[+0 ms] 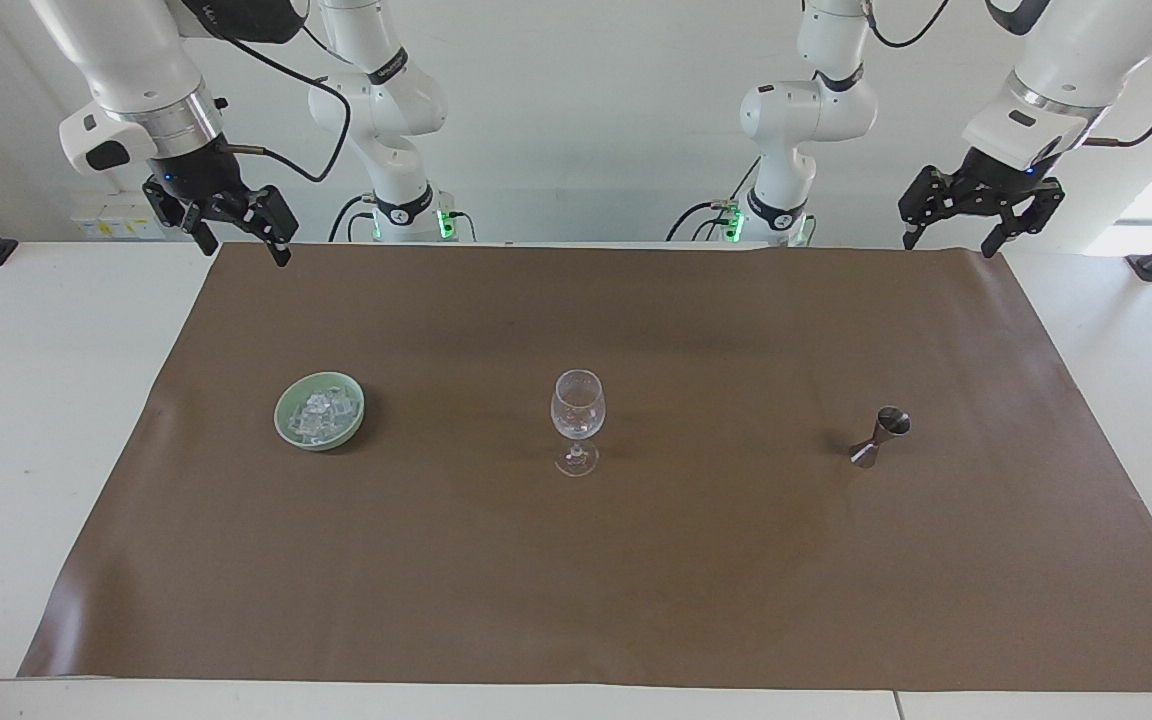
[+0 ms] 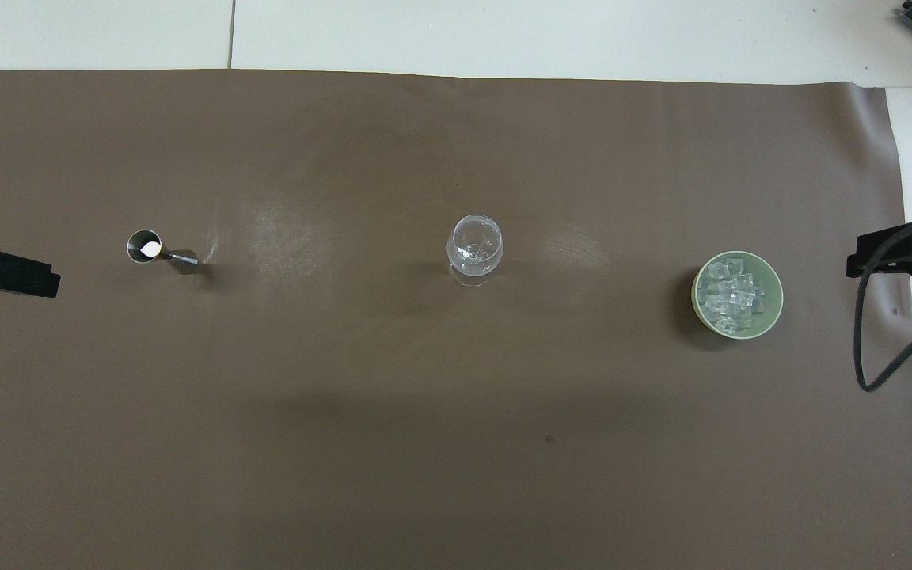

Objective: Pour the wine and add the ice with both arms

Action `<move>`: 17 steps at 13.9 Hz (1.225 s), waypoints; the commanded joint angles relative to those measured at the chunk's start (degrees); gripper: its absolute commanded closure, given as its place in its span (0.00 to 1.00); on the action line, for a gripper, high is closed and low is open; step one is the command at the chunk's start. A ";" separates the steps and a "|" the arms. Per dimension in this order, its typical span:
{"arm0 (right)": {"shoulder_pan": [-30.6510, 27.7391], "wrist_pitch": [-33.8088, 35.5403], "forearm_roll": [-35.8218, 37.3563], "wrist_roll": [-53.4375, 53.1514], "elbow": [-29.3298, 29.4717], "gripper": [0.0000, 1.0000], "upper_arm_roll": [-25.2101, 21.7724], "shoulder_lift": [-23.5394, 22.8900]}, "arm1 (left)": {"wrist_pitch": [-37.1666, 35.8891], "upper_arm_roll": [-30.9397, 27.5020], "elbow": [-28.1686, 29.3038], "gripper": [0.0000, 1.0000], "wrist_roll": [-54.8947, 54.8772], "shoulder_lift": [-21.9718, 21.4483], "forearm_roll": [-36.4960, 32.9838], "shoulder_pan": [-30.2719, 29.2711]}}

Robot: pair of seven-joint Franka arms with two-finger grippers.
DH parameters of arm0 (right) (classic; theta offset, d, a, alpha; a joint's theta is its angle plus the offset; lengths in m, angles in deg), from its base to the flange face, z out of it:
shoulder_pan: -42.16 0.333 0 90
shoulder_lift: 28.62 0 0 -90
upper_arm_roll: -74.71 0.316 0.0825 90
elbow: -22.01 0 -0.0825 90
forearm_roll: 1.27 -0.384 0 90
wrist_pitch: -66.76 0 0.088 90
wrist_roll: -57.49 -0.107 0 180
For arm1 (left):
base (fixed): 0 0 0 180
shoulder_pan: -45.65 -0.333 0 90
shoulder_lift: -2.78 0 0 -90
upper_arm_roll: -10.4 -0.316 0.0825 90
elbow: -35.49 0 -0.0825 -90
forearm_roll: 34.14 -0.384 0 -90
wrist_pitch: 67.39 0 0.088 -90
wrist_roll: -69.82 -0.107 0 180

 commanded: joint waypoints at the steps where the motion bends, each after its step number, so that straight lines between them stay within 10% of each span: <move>1: 0.00 0.10 0.41 1.60 -1.38 0.00 0.11 1.24 | 0.10 -0.53 0.21 0.00 -0.55 -0.72 -0.42 0.83; 17: 0.00 0.10 0.41 1.60 -1.38 0.00 0.11 1.24 | -1.65 -0.62 -3.99 0.00 -0.55 2.35 1.25 0.82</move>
